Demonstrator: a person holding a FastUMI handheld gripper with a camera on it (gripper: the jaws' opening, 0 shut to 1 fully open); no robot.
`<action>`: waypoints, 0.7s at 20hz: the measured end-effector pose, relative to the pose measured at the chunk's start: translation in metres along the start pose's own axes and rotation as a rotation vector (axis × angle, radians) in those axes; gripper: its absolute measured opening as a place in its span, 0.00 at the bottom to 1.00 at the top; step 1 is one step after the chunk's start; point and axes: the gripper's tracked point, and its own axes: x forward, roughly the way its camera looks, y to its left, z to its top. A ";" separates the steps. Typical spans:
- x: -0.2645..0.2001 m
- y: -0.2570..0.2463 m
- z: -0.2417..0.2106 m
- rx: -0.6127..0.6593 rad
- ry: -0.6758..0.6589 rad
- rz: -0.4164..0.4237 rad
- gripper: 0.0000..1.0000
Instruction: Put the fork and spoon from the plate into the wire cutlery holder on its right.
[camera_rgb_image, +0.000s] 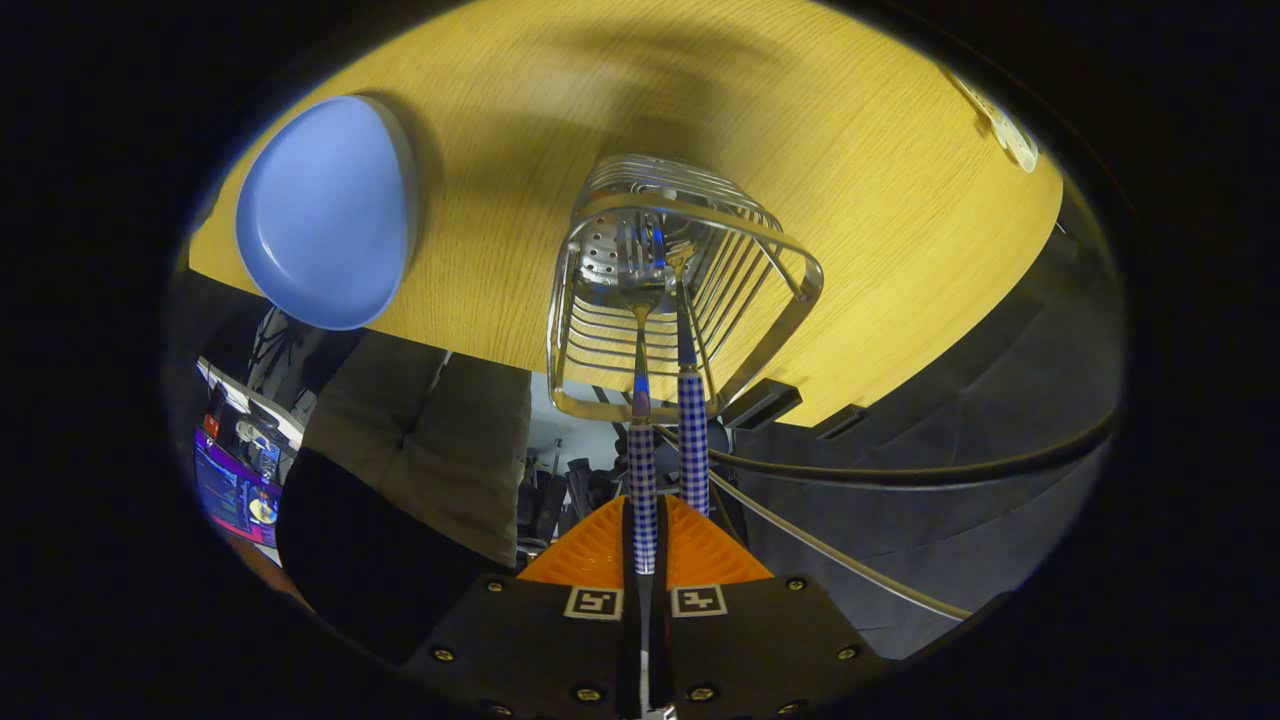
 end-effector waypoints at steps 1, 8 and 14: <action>0.000 -0.001 0.004 -0.003 -0.001 0.002 0.03; -0.007 0.000 0.019 0.025 -0.009 0.018 0.09; -0.014 -0.005 0.003 0.055 -0.072 0.031 0.39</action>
